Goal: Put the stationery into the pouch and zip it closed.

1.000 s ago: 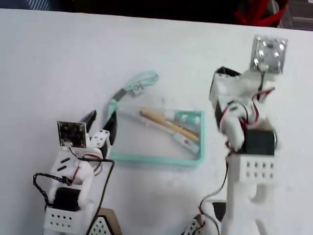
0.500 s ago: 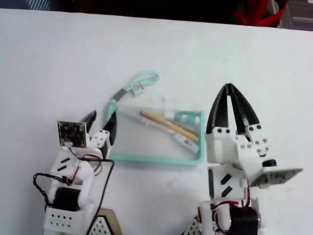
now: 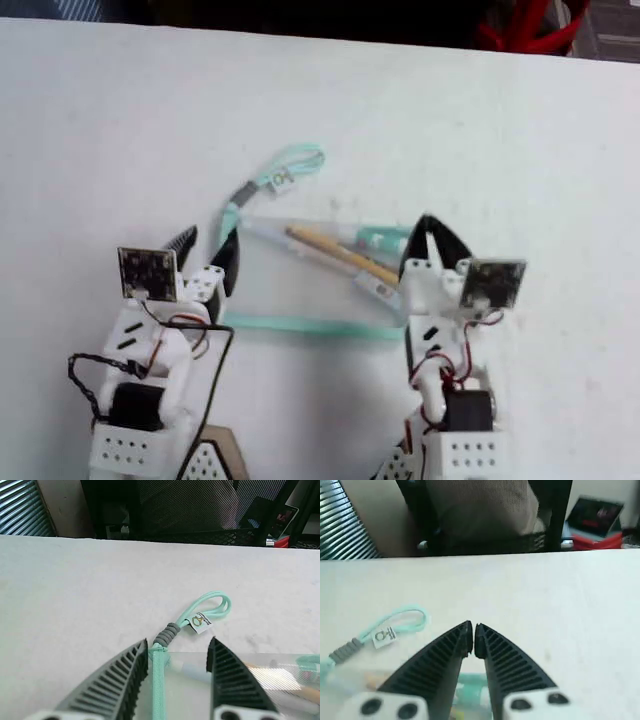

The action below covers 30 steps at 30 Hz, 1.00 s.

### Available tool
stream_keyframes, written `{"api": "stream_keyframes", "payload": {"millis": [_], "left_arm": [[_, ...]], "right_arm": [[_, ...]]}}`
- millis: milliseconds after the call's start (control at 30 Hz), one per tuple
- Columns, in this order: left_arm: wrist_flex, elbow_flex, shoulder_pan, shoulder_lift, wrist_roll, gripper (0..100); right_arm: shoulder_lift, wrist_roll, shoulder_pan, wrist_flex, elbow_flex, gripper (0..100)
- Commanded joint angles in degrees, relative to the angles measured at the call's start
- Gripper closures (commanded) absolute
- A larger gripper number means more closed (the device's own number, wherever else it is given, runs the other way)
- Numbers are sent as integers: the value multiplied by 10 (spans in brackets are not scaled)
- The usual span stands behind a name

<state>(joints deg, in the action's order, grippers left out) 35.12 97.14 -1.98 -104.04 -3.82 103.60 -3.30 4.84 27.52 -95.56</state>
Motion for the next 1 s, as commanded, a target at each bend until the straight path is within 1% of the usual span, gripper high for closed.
{"api": "stream_keyframes", "payload": {"millis": [0,100,200,267,433,600,700,767,867,967], "left_arm": [[2,-1,-6,-5,7,800],[2,-1,-6,-5,7,800],[2,-1,-6,-5,7,800],[4,-1,-6,-5,7,800],[65,-1,-10,-5,8,800],[87,-1,-7,-5,8,800],[127,-1,-7,-5,14,800],[164,-1,-7,-5,44,800],[242,-1,-10,-5,77,800],[315,-1,-10,-5,71,798]], "right_arm": [[-14,-1,15,78,-14,981],[-17,4,51,161,-14,981],[-16,4,73,257,-14,981],[-14,4,79,301,-14,981],[-14,4,80,325,-14,981],[-14,4,80,335,-14,981],[-14,4,80,349,-14,981],[-14,4,80,366,-14,981],[-14,5,80,385,-14,981],[-14,5,80,386,-14,981]]}}
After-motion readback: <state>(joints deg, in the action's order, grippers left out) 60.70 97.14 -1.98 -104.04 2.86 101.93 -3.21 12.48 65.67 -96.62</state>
